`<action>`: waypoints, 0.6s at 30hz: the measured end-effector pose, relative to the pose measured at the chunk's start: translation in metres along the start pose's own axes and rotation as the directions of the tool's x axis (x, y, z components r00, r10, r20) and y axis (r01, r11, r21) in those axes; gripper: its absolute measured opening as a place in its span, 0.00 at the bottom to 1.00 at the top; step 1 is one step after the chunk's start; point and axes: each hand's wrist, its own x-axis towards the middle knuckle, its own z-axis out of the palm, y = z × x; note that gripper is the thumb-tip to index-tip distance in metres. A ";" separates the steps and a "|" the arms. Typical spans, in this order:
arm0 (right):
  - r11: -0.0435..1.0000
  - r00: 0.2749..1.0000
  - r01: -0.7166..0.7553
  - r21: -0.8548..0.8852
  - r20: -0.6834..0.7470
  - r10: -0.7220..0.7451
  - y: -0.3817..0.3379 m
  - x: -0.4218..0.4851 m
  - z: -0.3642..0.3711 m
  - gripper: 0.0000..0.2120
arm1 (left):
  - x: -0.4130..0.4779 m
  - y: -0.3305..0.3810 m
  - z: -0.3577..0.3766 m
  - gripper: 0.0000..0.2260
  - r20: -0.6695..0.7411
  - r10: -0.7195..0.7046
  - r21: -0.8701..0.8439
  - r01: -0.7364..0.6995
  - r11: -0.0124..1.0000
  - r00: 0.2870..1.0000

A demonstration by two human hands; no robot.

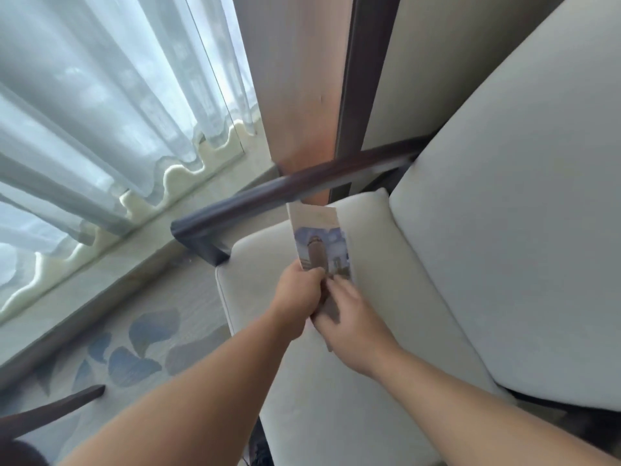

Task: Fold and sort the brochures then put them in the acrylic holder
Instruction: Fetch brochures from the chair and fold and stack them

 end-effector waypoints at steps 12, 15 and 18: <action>0.736 0.970 -0.179 0.653 -0.006 0.242 -0.076 -0.020 -0.144 0.06 | -0.111 0.114 -0.018 0.08 0.114 0.186 0.062 -0.194 0.979 0.976; 0.728 0.981 -0.120 0.675 -0.033 0.193 -0.101 -0.030 -0.154 0.08 | -0.137 0.131 -0.021 0.12 -0.133 0.349 0.227 -0.314 0.922 0.928; 0.743 0.995 -0.063 0.666 -0.014 0.097 -0.130 -0.041 -0.152 0.09 | -0.163 0.143 -0.041 0.27 -0.133 0.276 0.069 -0.269 0.961 0.952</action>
